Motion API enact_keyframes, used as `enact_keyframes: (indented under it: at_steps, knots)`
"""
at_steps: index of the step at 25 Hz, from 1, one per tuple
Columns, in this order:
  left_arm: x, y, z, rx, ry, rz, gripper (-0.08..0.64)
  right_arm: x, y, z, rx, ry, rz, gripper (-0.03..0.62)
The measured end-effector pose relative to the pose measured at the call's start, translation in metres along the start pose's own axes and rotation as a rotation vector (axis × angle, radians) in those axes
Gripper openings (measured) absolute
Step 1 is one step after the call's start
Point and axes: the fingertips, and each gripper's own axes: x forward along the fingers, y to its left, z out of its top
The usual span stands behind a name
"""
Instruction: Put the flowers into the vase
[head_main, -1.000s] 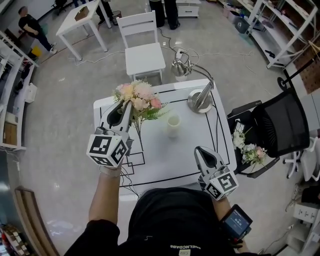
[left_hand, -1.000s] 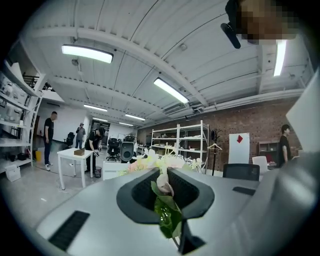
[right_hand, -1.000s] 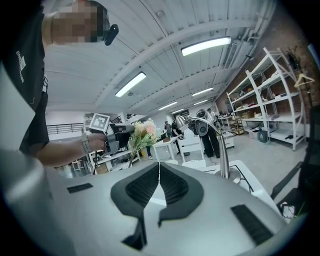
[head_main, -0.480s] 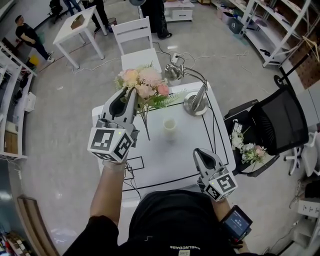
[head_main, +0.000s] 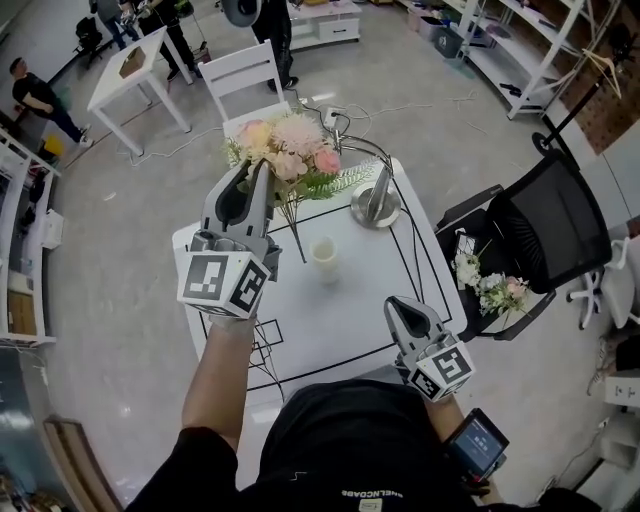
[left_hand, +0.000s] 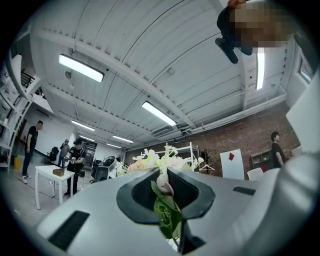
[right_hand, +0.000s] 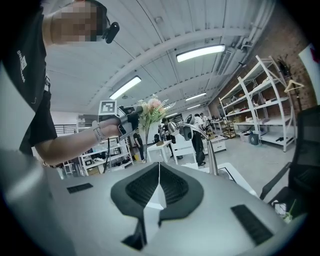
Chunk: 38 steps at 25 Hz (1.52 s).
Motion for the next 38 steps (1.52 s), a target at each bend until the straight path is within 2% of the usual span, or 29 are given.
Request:
enact_keyframes:
  at_steps: [8, 13, 22, 38]
  knots:
    - [0.013, -0.01, -0.011, -0.006, -0.041, -0.03, 0.049, -0.007, -0.004, -0.005, 0.005, 0.009, -0.034, 0.012]
    - [0.017, -0.018, -0.019, 0.034, -0.066, -0.05, 0.049, -0.011, -0.009, -0.008, 0.012, 0.01, -0.055, 0.012]
    - [0.008, -0.034, -0.057, 0.033, -0.028, -0.103, 0.049, -0.012, -0.014, -0.013, 0.018, 0.016, -0.082, 0.012]
    - [-0.025, -0.048, -0.115, -0.01, 0.08, -0.121, 0.049, -0.002, -0.012, -0.018, 0.021, 0.036, -0.062, 0.012]
